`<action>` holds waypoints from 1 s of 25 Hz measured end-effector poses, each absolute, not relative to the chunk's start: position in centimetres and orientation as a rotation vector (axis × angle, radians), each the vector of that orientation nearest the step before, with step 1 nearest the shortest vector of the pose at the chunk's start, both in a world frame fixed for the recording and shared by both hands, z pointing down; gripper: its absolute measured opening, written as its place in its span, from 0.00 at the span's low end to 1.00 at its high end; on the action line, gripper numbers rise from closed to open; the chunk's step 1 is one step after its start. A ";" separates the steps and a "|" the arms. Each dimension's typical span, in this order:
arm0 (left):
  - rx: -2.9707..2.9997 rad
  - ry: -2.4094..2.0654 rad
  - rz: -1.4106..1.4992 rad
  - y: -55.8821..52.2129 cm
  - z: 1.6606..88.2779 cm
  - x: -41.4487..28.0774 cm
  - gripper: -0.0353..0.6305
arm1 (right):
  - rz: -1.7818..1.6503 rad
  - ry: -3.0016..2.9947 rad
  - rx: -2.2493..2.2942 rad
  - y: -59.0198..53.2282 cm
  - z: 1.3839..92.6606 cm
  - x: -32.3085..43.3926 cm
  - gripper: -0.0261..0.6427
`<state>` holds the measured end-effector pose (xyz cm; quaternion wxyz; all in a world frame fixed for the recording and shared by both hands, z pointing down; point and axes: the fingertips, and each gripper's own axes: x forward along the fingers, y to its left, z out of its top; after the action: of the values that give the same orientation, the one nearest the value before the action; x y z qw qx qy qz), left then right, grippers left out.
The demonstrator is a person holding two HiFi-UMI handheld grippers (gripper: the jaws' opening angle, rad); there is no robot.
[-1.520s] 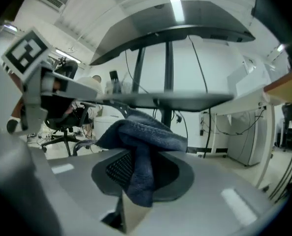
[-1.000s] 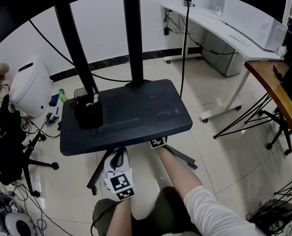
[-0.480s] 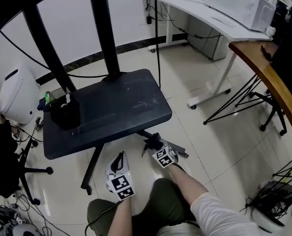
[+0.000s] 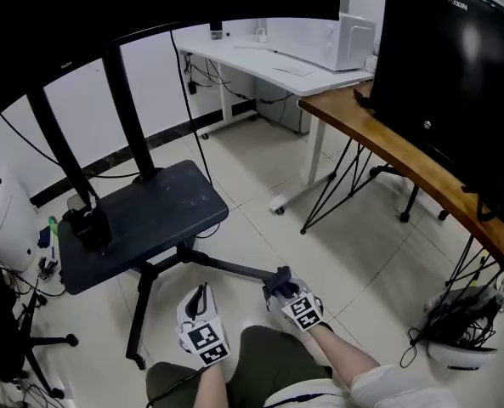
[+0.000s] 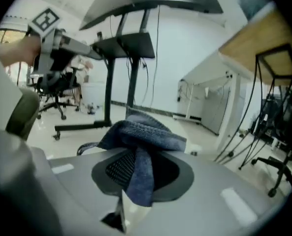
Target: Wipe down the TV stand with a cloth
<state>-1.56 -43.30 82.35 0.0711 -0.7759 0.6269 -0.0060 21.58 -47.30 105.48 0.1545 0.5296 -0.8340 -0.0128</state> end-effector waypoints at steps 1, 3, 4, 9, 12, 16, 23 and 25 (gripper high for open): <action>-2.306 1.871 0.008 -41.7 80.3 -2.3 0.56 | -0.105 -2.480 1.551 -45.3 99.4 18.8 0.17; -2.231 1.859 0.069 -38.8 74.9 -4.2 0.56 | -0.255 -2.663 1.571 -41.4 86.1 13.2 0.17; -2.190 1.855 0.100 -37.4 71.6 -5.1 0.56 | -0.330 -2.736 1.559 -39.7 79.5 10.9 0.17; -2.068 1.830 0.202 -31.2 58.5 -10.6 0.46 | -0.547 -2.936 1.487 -34.1 60.0 4.5 0.17; -2.054 1.800 0.215 -31.4 56.3 -14.2 0.46 | -0.556 -2.982 1.481 -34.8 57.5 2.2 0.17; -2.077 1.819 0.207 -34.9 50.1 -17.7 0.46 | -0.464 -2.992 1.522 -38.4 52.4 0.4 0.17; -2.099 1.812 0.008 -37.4 27.6 -20.0 0.46 | -0.368 -2.879 1.597 -40.8 31.9 -0.4 0.17; -2.096 1.840 -0.047 -36.0 22.2 -19.7 0.46 | -0.287 -2.834 1.596 -39.3 26.4 0.5 0.17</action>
<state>-19.71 -35.98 22.18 0.1752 -0.7397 0.6495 -0.0167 0.46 -39.34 26.42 -0.0616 0.4879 -0.8663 -0.0878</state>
